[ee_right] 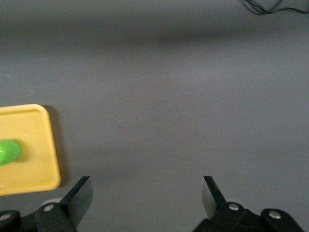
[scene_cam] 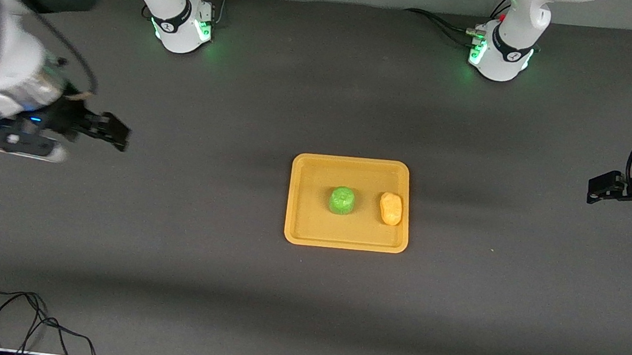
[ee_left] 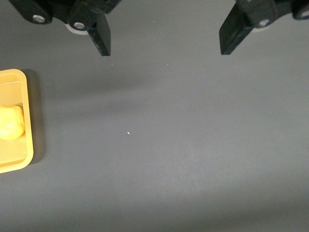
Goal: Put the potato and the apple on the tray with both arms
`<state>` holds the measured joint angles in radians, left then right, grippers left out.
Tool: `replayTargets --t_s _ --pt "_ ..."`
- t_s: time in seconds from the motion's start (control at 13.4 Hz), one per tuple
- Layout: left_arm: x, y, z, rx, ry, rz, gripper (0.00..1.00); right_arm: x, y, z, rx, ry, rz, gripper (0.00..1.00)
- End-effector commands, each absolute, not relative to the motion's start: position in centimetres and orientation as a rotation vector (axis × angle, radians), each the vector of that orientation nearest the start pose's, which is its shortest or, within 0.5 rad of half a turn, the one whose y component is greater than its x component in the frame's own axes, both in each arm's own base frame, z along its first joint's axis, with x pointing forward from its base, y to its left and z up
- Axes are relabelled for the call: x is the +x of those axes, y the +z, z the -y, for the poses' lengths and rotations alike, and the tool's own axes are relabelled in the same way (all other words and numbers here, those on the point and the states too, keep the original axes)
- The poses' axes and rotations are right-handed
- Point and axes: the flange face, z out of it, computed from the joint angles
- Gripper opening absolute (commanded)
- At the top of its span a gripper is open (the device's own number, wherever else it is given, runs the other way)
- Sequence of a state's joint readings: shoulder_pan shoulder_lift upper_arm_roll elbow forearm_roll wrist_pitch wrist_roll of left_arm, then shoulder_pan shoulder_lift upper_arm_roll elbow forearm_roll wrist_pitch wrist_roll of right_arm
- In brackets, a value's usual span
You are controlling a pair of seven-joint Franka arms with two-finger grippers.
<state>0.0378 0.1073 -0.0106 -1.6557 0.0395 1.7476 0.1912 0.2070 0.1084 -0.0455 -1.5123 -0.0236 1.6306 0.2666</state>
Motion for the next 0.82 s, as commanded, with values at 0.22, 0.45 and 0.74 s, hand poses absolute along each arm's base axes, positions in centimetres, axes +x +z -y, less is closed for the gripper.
replayTargets --t_s 0.22,0.45,0.74 --pt "59.7 53.7 -2.5 -3.074 0.012 -0.279 1.00 57.4 58.9 1.1 -3.145 -0.002 -0.077 1.00" --pt "59.7 53.5 -2.3 -3.087 0.024 -0.258 1.00 57.1 59.2 2.8 -3.146 0.000 -0.072 1.00" --pt "59.9 54.2 -1.8 -3.134 -0.002 -0.146 1.00 55.7 59.6 2.6 -3.145 0.010 -0.067 1.00"
